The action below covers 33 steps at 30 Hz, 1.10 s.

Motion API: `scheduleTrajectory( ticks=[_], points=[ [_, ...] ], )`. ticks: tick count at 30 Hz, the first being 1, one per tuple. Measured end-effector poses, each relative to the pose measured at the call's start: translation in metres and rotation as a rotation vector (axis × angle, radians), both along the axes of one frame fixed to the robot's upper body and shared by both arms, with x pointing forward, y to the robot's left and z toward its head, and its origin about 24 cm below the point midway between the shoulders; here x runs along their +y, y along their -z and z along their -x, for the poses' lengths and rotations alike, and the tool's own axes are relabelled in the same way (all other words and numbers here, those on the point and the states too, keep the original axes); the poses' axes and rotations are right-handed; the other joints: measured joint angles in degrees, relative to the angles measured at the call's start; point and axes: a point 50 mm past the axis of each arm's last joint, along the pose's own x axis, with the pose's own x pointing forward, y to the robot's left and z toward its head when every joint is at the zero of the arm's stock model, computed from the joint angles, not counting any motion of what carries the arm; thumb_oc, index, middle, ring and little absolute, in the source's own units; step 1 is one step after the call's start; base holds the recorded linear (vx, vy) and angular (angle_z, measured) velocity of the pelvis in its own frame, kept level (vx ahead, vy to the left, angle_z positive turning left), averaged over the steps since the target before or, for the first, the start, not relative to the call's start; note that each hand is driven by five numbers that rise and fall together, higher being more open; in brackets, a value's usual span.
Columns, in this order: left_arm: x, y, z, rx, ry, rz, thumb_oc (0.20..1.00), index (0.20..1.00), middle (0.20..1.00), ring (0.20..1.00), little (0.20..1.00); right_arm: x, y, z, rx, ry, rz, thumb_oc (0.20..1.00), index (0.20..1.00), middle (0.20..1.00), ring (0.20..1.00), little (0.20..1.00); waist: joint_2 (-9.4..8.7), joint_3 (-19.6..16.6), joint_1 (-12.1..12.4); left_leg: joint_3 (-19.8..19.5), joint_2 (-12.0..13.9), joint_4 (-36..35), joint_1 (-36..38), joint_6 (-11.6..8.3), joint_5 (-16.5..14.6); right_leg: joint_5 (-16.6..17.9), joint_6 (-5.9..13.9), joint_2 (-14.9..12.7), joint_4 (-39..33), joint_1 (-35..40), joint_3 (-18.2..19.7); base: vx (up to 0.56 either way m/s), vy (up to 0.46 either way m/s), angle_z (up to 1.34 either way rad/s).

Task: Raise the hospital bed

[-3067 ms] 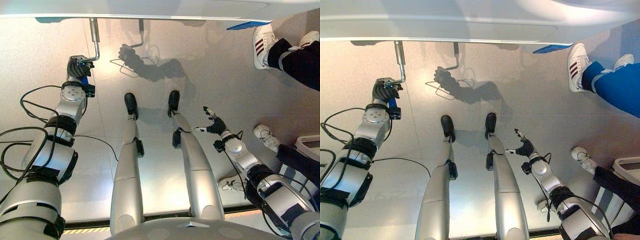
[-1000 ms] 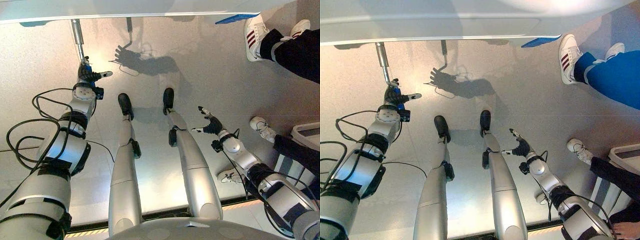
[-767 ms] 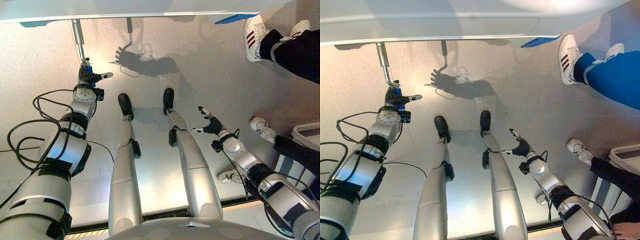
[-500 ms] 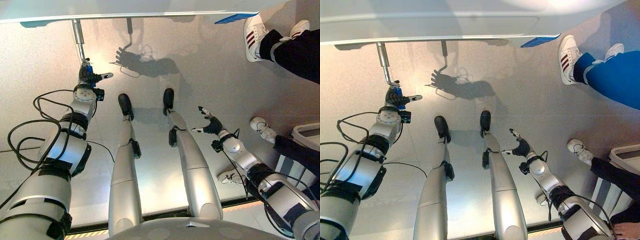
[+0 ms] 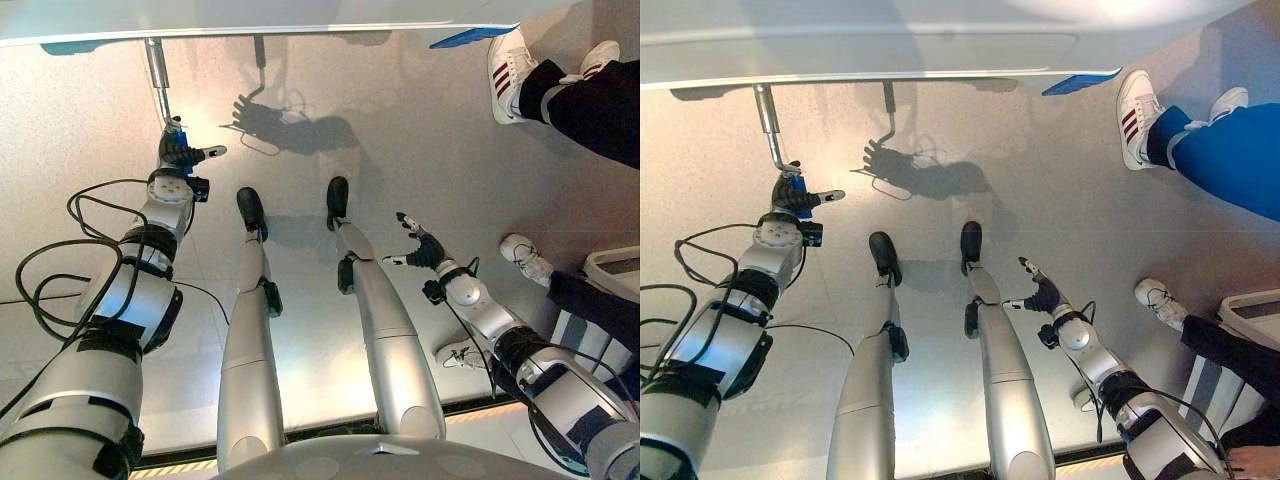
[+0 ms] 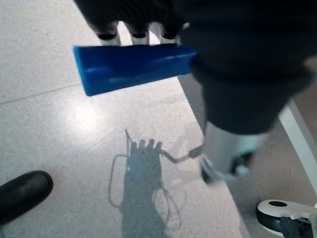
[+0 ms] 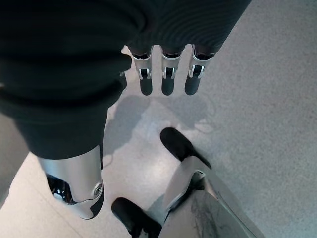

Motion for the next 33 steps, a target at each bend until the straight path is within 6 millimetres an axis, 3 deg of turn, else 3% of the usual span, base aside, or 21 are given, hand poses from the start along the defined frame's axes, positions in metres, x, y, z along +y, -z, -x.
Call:
scheduleTrajectory(
  ticks=[25, 29, 33],
  points=[
    [-0.008, 0.0, -0.003, 0.0, 0.014, 0.014, 0.2, 0.2, 0.2, 0.2, 0.2, 0.007, 0.001, 0.002, 0.003, -0.033, 0.006, 1.0, 1.0, 1.0, 1.0, 1.0, 0.03, 0.03, 0.02, -0.03, 0.02, 0.01, 0.01, 0.0, 0.01, 0.0, -0.01, -0.04, -0.01, 0.0, -0.02, 0.0, 0.0, 0.0],
    [-0.014, -0.001, -0.005, -0.004, 0.03, 0.018, 0.2, 0.2, 0.2, 0.2, 0.2, 0.007, 0.001, 0.002, 0.002, -0.034, 0.006, 1.0, 1.0, 1.0, 1.0, 1.0, 0.04, 0.03, 0.03, -0.02, 0.01, 0.02, 0.03, 0.01, 0.01, 0.0, -0.01, -0.05, 0.0, 0.0, -0.02, 0.0, 0.0, 0.0],
    [-0.032, 0.0, -0.008, -0.008, 0.101, -0.007, 0.2, 0.2, 0.2, 0.2, 0.2, 0.007, 0.001, 0.002, 0.004, -0.034, 0.007, 1.0, 1.0, 1.0, 1.0, 1.0, 0.05, 0.04, 0.09, 0.04, -0.02, 0.02, 0.24, 0.02, 0.03, -0.01, 0.0, -0.1, 0.13, 0.11, 0.02, 0.0, 0.0, 0.0]
  ],
)
